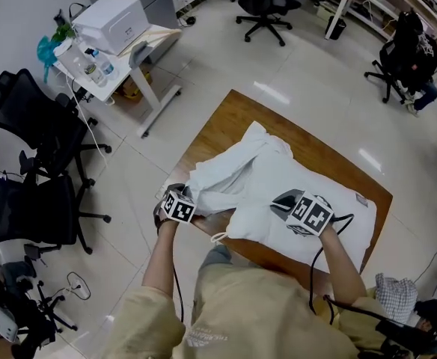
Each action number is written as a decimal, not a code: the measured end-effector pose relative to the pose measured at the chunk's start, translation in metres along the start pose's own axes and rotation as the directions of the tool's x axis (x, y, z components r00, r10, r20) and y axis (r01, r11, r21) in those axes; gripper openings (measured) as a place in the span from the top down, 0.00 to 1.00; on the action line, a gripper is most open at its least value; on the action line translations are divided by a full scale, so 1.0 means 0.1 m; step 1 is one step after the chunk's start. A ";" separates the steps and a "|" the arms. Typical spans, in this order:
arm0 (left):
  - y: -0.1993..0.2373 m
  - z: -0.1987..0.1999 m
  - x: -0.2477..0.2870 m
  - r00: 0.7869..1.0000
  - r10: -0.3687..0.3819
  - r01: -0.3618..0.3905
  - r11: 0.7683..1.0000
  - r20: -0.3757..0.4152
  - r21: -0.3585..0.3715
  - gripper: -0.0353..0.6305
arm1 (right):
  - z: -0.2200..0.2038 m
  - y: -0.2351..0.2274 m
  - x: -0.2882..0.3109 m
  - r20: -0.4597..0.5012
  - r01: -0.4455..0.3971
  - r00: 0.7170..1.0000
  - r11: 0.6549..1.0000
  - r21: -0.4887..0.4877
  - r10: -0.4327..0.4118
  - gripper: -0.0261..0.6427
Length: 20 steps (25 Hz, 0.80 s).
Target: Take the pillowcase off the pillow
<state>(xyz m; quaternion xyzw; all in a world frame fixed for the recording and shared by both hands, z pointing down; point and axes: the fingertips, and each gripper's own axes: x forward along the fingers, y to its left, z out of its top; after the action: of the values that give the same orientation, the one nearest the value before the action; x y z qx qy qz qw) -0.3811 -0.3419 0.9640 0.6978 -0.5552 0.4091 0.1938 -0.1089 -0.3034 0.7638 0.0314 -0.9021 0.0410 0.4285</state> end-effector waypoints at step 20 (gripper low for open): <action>-0.89 2.39 0.14 0.897 -0.339 0.342 0.939 0.284 0.042 0.53 | -0.03 -0.07 0.31 0.045 0.097 0.994 0.988 0.117 -0.103 0.94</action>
<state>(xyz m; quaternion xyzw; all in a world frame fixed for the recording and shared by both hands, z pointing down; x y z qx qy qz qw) -0.2124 -0.4966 0.8504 0.8350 -0.4486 0.2608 0.1829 -0.1254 -0.3102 0.7903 0.1021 -0.9061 0.0703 0.4045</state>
